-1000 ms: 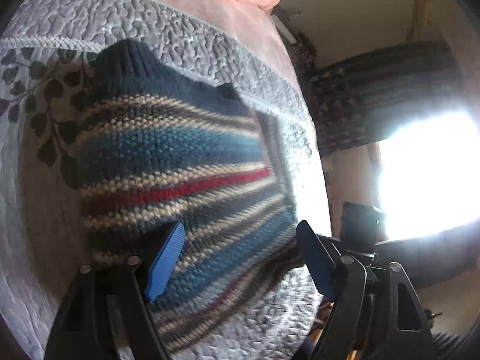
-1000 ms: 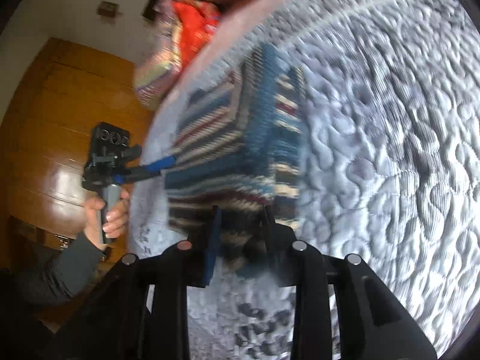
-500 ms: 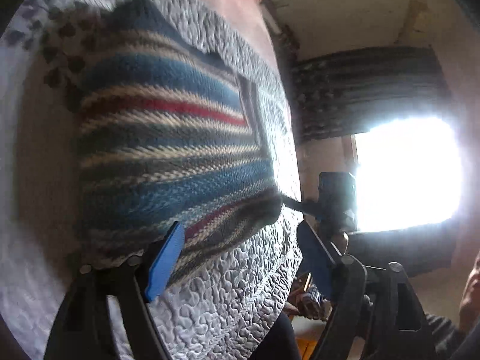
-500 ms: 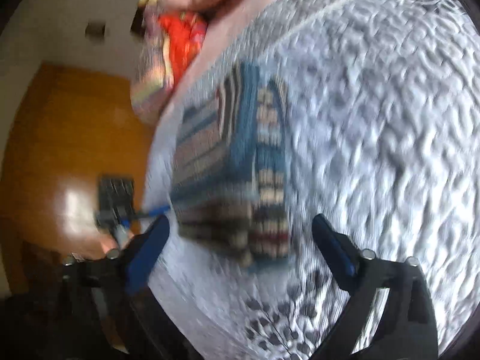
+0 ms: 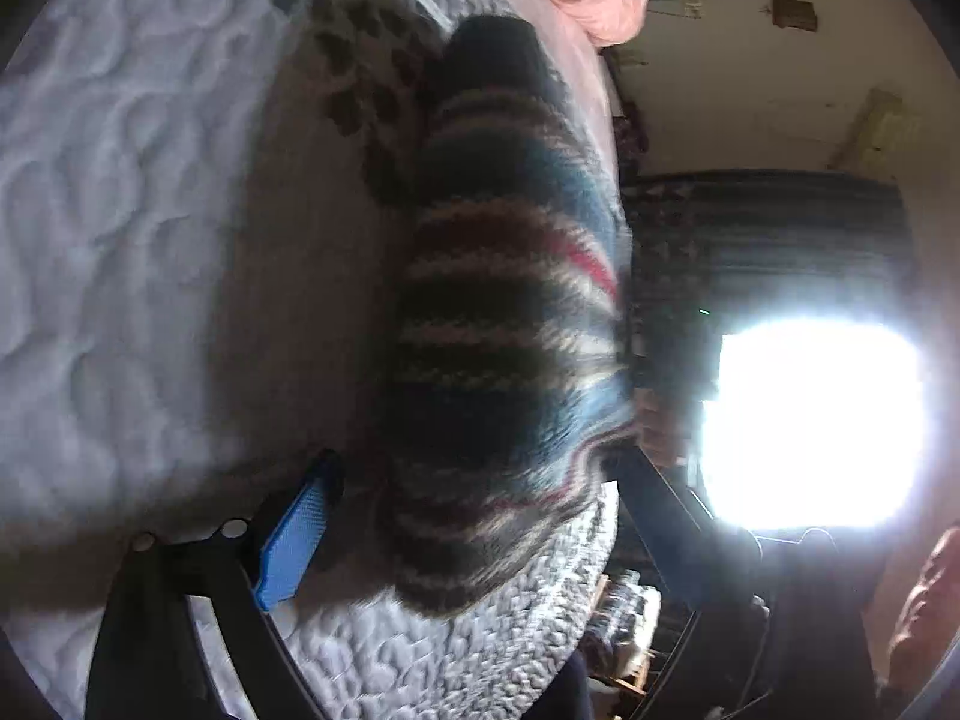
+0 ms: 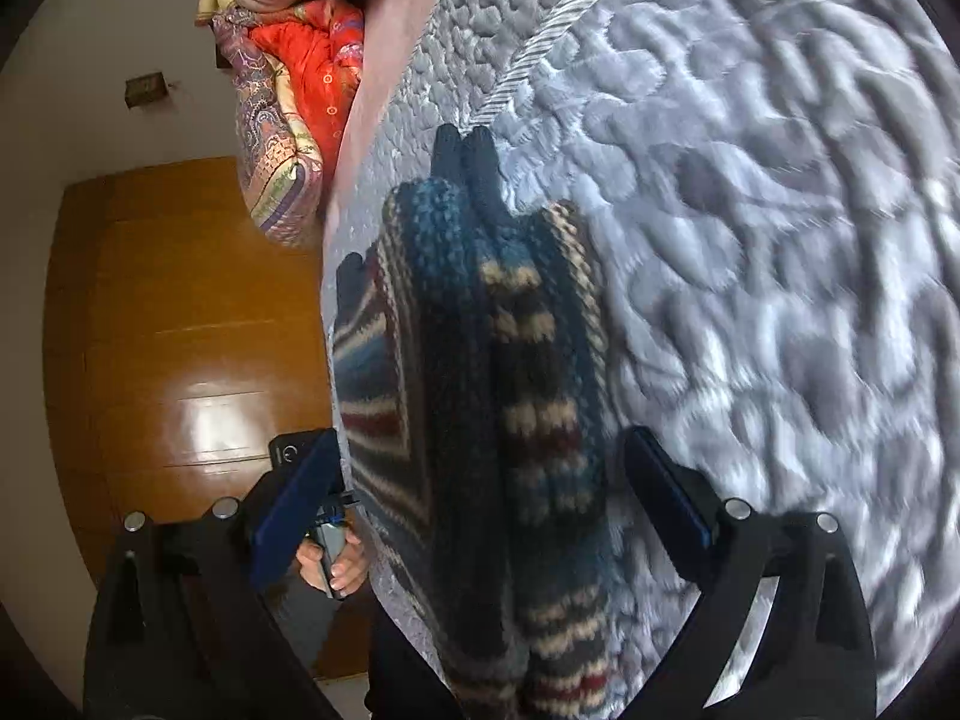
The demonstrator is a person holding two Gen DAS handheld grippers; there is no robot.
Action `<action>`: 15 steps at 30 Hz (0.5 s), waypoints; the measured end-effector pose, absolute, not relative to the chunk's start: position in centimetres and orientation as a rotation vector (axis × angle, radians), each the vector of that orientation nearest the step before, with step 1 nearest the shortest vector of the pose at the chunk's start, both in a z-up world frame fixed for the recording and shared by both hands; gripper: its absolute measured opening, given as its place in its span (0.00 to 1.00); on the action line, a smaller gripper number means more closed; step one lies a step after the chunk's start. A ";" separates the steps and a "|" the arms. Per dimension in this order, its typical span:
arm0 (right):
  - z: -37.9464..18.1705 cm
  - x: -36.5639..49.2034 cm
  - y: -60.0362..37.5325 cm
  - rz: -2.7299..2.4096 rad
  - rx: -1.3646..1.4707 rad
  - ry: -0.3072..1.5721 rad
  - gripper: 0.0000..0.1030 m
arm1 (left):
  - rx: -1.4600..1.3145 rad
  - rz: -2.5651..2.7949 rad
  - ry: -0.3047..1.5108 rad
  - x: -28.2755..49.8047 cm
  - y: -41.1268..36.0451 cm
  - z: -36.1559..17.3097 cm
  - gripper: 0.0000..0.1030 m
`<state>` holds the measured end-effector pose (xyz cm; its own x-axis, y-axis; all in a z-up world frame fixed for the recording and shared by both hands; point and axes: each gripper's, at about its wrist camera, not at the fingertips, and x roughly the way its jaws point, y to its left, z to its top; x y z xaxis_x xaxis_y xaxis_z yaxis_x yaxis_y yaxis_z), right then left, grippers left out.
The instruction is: Fold small clothes
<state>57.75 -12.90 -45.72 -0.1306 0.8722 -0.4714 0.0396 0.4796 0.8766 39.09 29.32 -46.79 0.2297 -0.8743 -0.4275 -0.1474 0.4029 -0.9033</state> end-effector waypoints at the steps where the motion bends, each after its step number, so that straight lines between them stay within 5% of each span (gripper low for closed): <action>1: -45.8 58.0 -12.5 0.886 0.824 1.541 0.93 | -1.097 -0.677 1.247 39.3 29.1 -47.4 0.90; 15: -45.9 60.1 -6.5 0.962 0.772 1.552 0.93 | -1.007 -0.644 1.330 40.8 24.0 -47.4 0.90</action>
